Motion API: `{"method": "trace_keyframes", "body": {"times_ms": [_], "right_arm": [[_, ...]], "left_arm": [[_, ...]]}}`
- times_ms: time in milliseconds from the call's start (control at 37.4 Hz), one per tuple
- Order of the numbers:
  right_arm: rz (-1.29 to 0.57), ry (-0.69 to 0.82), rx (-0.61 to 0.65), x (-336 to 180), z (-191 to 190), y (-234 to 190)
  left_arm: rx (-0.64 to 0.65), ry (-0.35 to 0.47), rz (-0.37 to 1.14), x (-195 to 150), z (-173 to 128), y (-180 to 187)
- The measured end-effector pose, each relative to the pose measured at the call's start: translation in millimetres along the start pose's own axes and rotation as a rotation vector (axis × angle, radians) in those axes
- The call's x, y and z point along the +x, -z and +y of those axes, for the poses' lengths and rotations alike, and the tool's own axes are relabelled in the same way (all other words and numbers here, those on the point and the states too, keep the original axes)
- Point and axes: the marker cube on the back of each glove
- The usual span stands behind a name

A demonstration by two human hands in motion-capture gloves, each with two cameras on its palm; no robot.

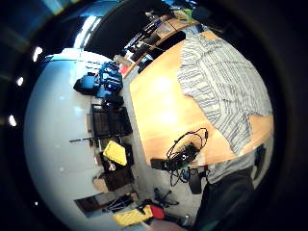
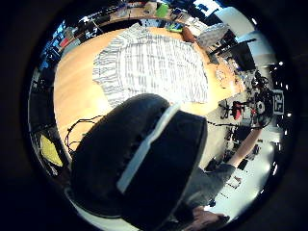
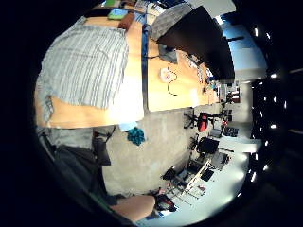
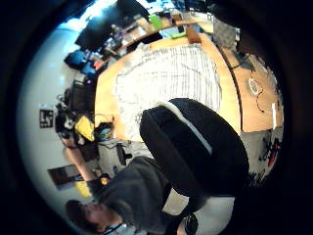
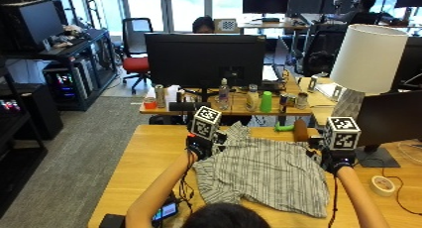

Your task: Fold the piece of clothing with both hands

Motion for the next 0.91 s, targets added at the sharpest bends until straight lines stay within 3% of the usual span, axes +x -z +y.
{"method": "trace_keyframes", "body": {"times_ms": [454,748,908], "right_arm": [[-0.023,-0.025,-0.023,16.4,-7.3,-12.7],[-0.007,-0.005,-0.051,4.5,-8.3,-15.2],[-0.012,0.016,-0.084,1.6,-16.7,-32.4]], "left_arm": [[-0.016,-0.006,0.002,2.5,-5.5,-4.2],[-0.043,-0.009,0.047,3.4,-3.0,-23.6],[-0.122,-0.028,0.035,14.6,1.7,-45.6]]}}
